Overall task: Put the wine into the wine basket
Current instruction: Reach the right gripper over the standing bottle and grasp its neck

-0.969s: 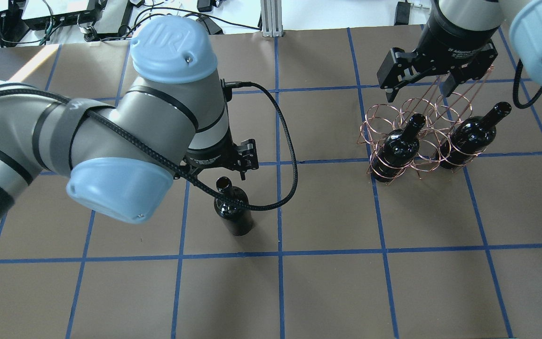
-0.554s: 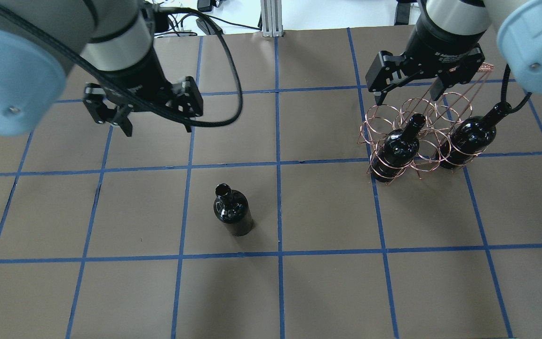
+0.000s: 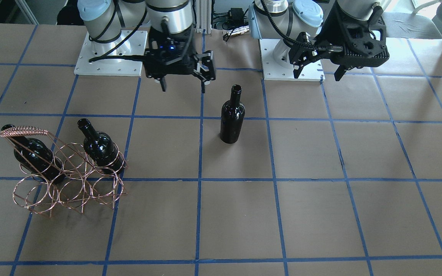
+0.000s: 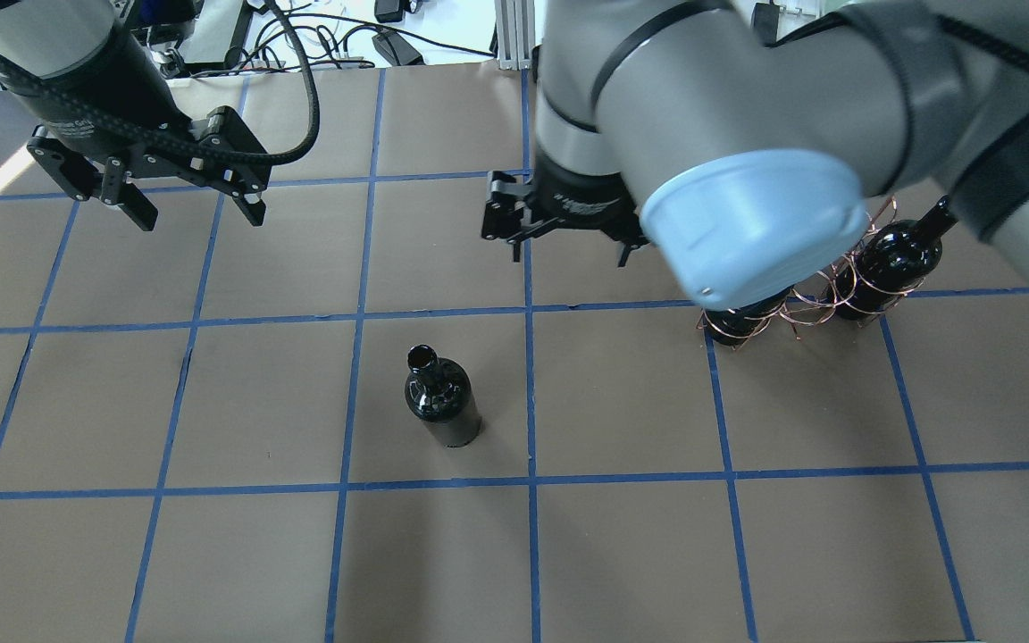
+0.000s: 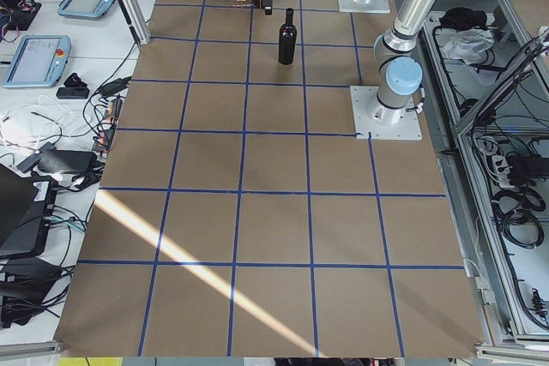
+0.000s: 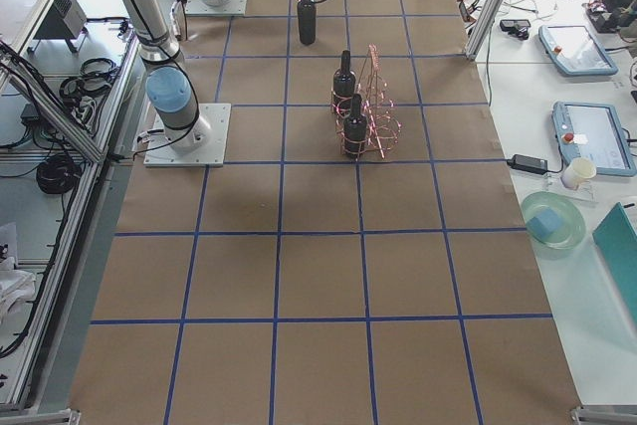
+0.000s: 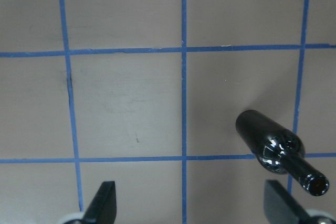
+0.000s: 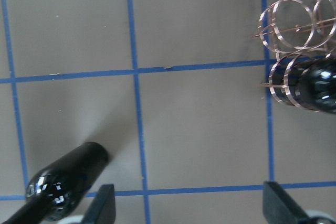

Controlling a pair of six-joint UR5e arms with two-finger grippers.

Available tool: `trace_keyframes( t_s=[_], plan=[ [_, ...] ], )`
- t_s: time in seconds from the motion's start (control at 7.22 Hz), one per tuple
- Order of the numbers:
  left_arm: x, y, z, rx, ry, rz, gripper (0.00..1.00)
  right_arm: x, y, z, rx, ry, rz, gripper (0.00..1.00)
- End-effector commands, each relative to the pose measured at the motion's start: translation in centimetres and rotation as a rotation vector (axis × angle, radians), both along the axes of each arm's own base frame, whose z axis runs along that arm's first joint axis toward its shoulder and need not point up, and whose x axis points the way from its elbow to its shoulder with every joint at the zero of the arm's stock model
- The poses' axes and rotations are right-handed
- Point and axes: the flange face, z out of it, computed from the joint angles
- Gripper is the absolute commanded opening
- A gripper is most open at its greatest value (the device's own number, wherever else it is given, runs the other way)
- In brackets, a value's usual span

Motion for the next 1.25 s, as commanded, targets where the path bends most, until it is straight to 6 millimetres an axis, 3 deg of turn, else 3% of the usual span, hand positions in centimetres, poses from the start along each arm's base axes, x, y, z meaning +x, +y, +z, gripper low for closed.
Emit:
trace_keyframes(
  t_s=[0.0, 0.14, 0.28, 0.55, 0.83, 1.11],
  plan=[
    [0.4, 0.4, 0.5, -0.005, -0.002, -0.002, 1.0, 7.5, 3.3, -3.7, 0.001, 0.032, 0.014, 0.99],
    [0.5, 0.6, 0.6, -0.007, -0.004, 0.0, 1.0, 9.8, 5.1, -4.9, 0.017, 0.042, 0.03, 0.99],
    [0.5, 0.6, 0.7, -0.008, -0.004, 0.001, 1.0, 10.6, 5.8, -5.4, 0.028, 0.048, 0.033, 0.99],
    [0.9, 0.7, 1.1, -0.024, -0.033, 0.002, 1.0, 10.7, 5.7, -7.0, 0.053, 0.066, 0.035, 0.99],
    [2.2, 1.3, 2.0, -0.041, -0.168, 0.023, 1.0, 11.2, 5.4, -8.9, 0.055, 0.068, 0.043, 0.99],
    [2.3, 0.6, 2.4, -0.103, -0.173, 0.045, 1.0, 11.3, 5.0, -8.8, 0.03, 0.067, 0.051, 0.96]
  ],
)
